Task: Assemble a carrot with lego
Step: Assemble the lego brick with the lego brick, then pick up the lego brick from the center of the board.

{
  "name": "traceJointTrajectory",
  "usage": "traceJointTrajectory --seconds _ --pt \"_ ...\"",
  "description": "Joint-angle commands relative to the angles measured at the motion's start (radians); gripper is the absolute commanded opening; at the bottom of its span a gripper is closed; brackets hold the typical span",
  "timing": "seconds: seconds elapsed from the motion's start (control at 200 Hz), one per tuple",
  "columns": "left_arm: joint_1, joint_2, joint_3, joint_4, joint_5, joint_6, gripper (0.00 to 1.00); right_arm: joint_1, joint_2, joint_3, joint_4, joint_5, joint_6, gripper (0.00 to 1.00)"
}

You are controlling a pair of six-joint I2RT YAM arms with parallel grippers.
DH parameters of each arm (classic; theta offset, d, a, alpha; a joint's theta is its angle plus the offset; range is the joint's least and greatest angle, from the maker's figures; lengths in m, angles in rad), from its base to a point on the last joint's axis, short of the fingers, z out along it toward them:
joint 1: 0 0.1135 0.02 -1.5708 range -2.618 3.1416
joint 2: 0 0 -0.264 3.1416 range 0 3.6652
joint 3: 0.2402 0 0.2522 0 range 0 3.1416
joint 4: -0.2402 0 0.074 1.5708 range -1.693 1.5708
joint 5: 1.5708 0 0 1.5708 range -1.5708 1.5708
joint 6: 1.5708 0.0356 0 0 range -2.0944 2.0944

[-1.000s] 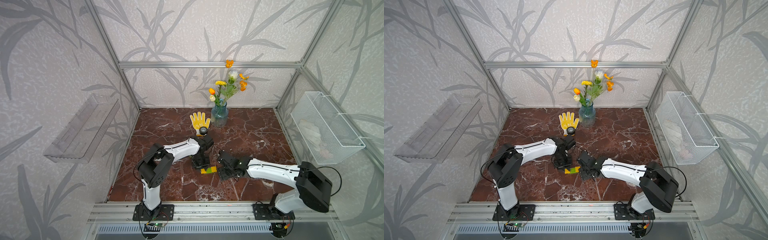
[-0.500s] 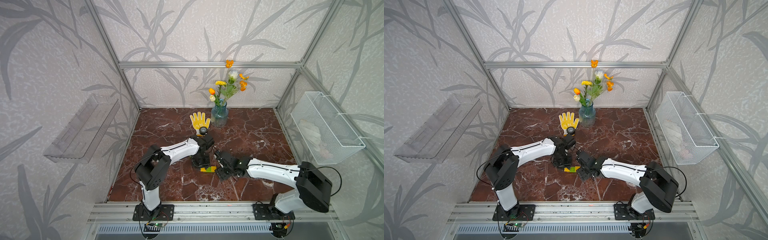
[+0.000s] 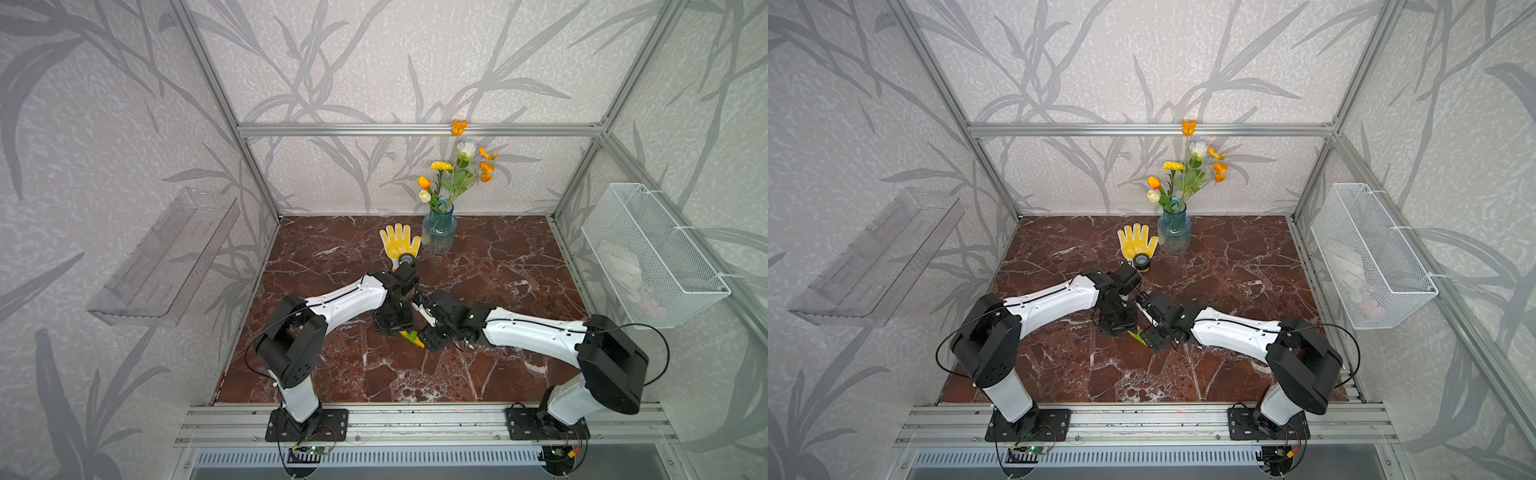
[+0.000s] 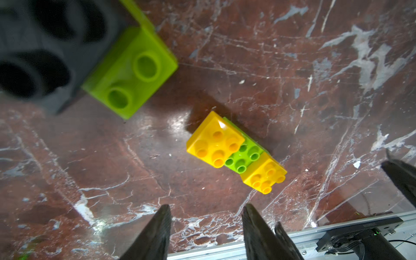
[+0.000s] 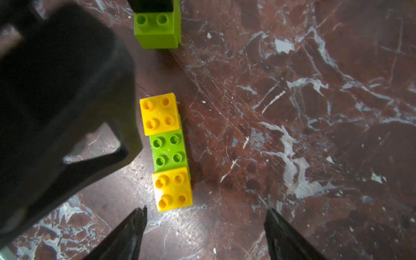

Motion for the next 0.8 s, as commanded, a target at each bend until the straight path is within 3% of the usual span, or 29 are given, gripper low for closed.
traceJointTrajectory --seconds 0.0,0.235,0.465,0.795 --pt "0.051 -0.1 -0.021 -0.025 -0.028 0.025 0.57 -0.004 0.058 0.041 0.017 -0.042 -0.054 0.84" --pt "0.182 -0.193 -0.058 -0.075 -0.072 0.073 0.83 -0.002 0.169 0.094 0.031 -0.072 -0.114 0.79" --pt "0.286 -0.185 -0.07 -0.081 -0.058 0.11 0.84 -0.001 0.228 0.148 0.018 -0.104 -0.132 0.72" --pt "0.4 -0.149 -0.093 -0.035 -0.004 0.132 0.84 0.0 0.279 0.204 -0.037 -0.103 -0.152 0.51"
